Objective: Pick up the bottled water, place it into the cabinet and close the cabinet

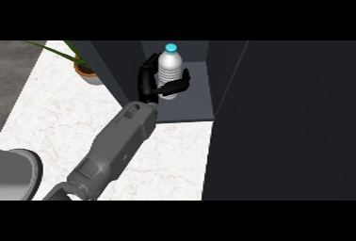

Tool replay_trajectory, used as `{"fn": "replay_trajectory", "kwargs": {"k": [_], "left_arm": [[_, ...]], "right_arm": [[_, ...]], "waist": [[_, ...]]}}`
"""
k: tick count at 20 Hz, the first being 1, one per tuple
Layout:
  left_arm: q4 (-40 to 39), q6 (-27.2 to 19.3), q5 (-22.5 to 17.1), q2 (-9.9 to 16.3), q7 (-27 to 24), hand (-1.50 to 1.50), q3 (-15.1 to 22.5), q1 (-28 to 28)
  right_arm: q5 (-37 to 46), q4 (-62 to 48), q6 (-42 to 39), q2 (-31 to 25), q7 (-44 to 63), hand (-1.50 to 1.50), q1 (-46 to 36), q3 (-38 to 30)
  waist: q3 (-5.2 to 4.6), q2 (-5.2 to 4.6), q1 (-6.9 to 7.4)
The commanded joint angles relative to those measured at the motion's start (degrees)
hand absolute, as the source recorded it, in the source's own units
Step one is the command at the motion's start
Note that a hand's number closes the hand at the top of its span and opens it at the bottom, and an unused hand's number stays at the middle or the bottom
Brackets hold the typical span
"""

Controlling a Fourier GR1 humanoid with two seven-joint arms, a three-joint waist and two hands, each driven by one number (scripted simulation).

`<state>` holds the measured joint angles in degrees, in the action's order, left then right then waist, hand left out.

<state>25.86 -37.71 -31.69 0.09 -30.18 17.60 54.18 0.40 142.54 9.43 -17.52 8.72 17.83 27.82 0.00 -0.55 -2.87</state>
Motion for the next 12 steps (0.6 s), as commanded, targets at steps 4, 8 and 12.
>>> {"fn": "replay_trajectory", "kwargs": {"k": [4,8,12], "left_arm": [[-9.3,-1.1,-0.6,-0.1,-7.6,1.5,-3.2,3.2],[-13.9,-2.5,1.3,-0.1,-6.3,1.5,-2.4,7.4],[-17.5,-0.1,2.3,0.4,-4.6,-1.5,-3.1,10.5]], "right_arm": [[-3.8,6.4,-1.3,-0.8,1.6,-1.5,1.0,-2.3],[-4.5,4.9,-3.3,-2.1,1.3,-1.5,1.1,-2.7],[-5.4,3.2,-3.8,-1.4,-0.5,-1.5,1.3,-4.1]], "waist": [[-0.04,-0.58,-1.09],[-0.01,-0.67,-1.28],[0.0,-0.71,-0.93]]}}
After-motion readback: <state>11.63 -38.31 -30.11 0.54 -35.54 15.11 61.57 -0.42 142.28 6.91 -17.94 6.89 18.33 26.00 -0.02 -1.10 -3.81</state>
